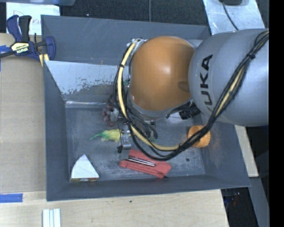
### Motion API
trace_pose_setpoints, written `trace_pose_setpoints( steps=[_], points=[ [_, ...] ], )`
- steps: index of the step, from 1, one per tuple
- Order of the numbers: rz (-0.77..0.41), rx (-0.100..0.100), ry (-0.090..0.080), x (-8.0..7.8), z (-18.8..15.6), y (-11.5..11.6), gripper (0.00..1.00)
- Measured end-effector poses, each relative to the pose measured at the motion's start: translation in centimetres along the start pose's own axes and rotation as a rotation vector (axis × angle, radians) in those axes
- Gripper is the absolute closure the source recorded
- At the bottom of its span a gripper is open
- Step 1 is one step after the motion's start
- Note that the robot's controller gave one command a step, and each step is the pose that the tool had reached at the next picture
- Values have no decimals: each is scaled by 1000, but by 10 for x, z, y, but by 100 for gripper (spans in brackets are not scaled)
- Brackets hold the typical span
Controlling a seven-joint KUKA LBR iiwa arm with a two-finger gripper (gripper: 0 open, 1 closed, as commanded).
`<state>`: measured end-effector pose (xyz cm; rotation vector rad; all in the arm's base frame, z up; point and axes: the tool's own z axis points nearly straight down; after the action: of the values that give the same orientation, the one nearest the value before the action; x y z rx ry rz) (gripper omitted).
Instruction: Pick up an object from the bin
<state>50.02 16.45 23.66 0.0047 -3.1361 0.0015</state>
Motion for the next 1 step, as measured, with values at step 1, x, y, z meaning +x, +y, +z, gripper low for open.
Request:
trace_pose_setpoints(
  steps=[1],
  points=[
    [3, -2, -8, -2, -4, -1, 0]
  ],
)
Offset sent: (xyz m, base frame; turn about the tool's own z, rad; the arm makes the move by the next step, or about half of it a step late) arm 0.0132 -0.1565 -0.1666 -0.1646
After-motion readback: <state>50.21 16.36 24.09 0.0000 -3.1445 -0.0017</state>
